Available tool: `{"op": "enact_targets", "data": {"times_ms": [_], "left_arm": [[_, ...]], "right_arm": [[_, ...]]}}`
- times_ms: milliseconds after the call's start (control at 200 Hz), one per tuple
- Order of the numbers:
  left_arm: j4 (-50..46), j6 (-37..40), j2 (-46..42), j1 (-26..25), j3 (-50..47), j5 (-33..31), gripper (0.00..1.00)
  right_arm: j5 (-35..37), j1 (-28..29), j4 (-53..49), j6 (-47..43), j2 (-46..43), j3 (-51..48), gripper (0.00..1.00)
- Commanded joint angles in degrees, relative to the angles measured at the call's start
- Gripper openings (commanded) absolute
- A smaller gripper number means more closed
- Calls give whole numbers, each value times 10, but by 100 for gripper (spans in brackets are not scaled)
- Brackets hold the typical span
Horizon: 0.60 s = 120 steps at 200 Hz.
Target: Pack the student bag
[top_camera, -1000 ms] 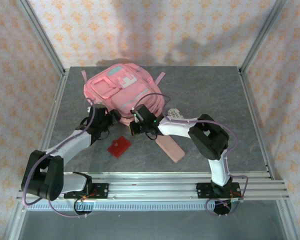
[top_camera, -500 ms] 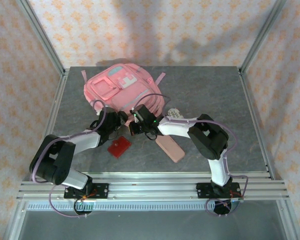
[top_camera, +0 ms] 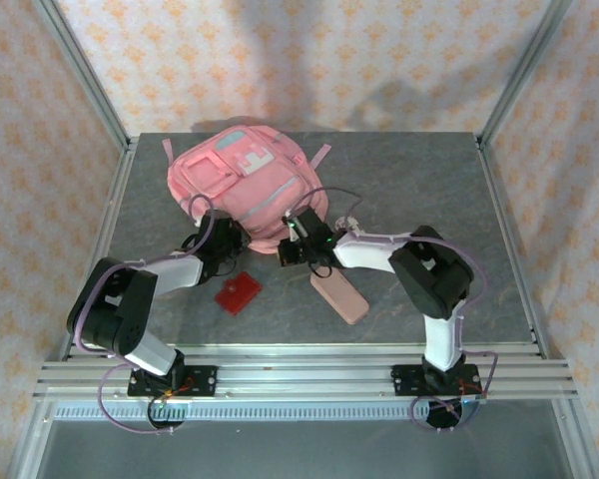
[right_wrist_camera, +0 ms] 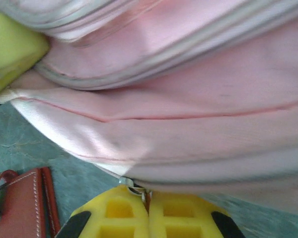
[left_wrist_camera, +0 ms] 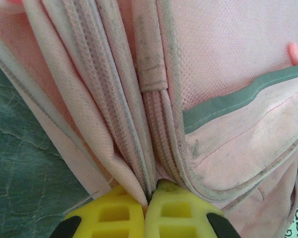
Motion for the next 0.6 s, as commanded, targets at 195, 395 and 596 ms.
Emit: {"op": "enact_targets", "data": {"times_ms": [195, 395, 596], "left_arm": [[-77, 107, -2, 39, 81, -56, 0], [-138, 162, 39, 47, 183, -77, 0], [-162, 171, 36, 72, 221, -97, 0]], "right_arm": [[81, -30, -79, -3, -43, -32, 0], [60, 38, -97, -12, -30, -3, 0], [12, 91, -74, 3, 7, 59, 0]]}}
